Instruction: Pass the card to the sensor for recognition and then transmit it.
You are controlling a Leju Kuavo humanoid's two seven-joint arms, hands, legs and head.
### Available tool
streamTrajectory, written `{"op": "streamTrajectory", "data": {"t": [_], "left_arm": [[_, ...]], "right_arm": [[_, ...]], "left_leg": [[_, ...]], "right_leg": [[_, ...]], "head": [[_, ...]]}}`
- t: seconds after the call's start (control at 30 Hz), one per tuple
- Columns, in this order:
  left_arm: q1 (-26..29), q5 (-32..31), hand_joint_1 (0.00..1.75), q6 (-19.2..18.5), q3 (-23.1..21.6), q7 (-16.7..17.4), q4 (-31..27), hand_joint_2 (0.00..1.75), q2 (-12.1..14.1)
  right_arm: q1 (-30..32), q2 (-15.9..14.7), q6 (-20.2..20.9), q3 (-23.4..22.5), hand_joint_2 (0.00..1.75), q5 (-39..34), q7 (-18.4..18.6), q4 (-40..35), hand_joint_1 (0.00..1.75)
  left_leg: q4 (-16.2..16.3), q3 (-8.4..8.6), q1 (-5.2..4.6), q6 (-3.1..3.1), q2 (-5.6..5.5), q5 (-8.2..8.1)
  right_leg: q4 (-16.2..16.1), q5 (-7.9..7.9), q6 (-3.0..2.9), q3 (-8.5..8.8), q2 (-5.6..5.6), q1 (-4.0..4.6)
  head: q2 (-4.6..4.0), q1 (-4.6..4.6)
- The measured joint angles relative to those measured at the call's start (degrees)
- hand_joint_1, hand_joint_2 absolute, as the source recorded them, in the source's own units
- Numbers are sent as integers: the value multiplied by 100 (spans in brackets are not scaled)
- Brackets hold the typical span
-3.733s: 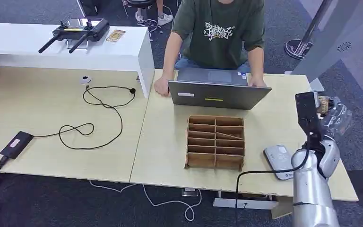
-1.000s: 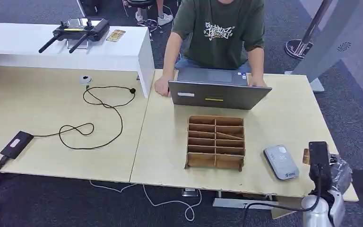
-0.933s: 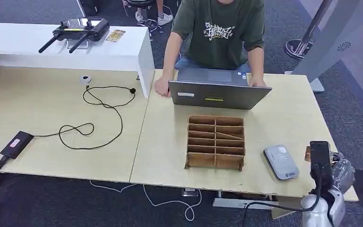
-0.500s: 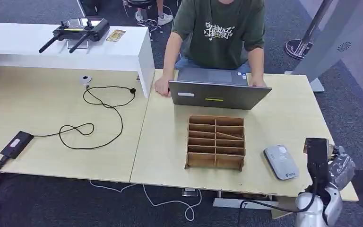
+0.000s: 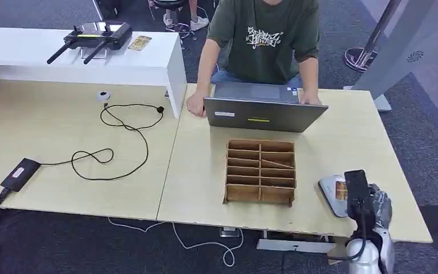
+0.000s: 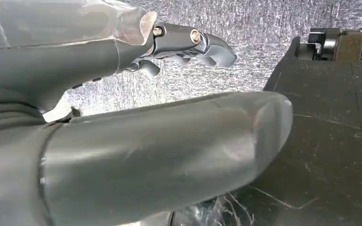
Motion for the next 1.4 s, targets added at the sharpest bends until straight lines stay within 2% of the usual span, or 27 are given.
{"op": "streamTrajectory", "data": {"t": [0.23, 0.7, 0.97, 1.13, 1.4], "left_arm": [[-3, 2, 0, -9, -50, 0, 0, 0, 11], [-3, 2, 0, 4, -57, 0, 0, 0, 22], [-3, 4, 0, -15, -59, -31, 0, 0, 24], [-9, 7, 0, -76, -68, -33, 0, 0, 24], [-14, 9, 0, -114, -94, -33, 0, 0, 22]], "right_arm": [[-129, -114, -52, -13, 175, 11, 9, 376, 175], [-183, -195, -125, -30, 175, 87, -59, 624, 175], [-269, -208, 4, -33, 175, 103, -46, 824, 175], [-511, -271, 267, -33, 175, 107, 50, 1259, 175], [-881, -376, 168, -35, 175, 112, 31, 1921, 175]], "left_leg": [[0, 1, 0, 0, 0, 0], [0, 2, 0, -1, 1, -1], [0, 2, 0, -1, 2, -1], [0, 8, 2, -1, 9, -1], [0, 36, 2, -1, 14, -1]], "right_leg": [[0, 0, 0, 0, 0, 0], [0, 0, 0, 0, 1, 0], [0, 0, 0, 1, 1, 0], [-1, 0, 0, 2, 8, 1], [-4, 1, 1, 28, 14, 1]], "head": [[0, 0], [0, 0], [0, 2], [0, 2], [0, 0]]}}
